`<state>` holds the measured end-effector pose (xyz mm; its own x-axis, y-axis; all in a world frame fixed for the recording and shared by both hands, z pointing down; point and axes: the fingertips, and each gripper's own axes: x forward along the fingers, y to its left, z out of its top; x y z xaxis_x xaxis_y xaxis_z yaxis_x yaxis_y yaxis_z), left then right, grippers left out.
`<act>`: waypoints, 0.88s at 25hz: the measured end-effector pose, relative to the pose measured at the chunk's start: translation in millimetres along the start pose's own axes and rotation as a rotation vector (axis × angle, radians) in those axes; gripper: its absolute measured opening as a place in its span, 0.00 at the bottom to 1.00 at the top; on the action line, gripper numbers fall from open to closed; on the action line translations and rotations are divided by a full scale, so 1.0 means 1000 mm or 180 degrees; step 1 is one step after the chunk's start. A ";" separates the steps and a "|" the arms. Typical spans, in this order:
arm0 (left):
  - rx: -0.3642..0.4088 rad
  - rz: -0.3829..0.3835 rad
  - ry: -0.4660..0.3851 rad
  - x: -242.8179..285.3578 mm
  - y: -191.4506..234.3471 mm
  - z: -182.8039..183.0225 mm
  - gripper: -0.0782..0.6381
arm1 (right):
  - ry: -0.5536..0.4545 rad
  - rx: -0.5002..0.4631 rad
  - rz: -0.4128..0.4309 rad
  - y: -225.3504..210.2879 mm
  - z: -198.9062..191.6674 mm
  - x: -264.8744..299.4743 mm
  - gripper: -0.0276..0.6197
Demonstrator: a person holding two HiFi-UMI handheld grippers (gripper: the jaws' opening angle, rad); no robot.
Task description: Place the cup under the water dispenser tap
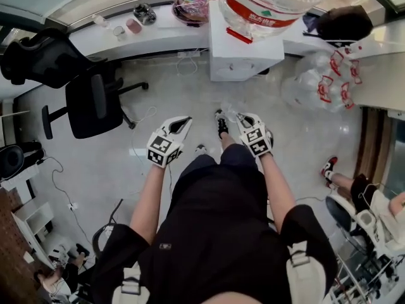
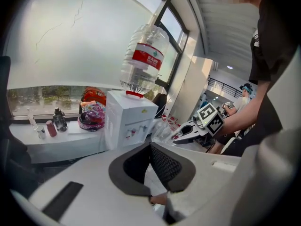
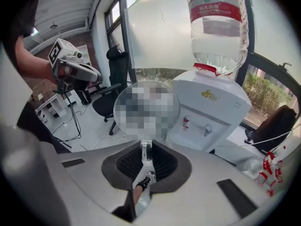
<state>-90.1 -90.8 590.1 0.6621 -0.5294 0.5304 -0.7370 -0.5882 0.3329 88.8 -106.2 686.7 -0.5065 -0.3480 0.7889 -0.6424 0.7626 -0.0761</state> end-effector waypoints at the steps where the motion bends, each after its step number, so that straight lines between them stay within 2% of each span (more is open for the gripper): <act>1: -0.0021 0.0012 0.0016 0.002 0.001 -0.001 0.11 | 0.0034 0.0000 0.0013 -0.004 -0.003 0.006 0.07; 10: -0.0032 0.0032 0.0136 0.026 0.010 -0.013 0.11 | 0.0329 -0.0031 0.0100 -0.038 -0.028 0.055 0.07; 22: -0.0218 0.0089 0.0142 0.057 0.018 -0.030 0.11 | 0.0699 -0.0192 0.0257 -0.055 -0.075 0.137 0.07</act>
<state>-70.2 -112.8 649.8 0.6356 -0.5163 0.5740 -0.7637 -0.5295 0.3693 97.9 -154.3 844.6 -0.4135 -0.1625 0.8959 -0.5659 0.8167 -0.1130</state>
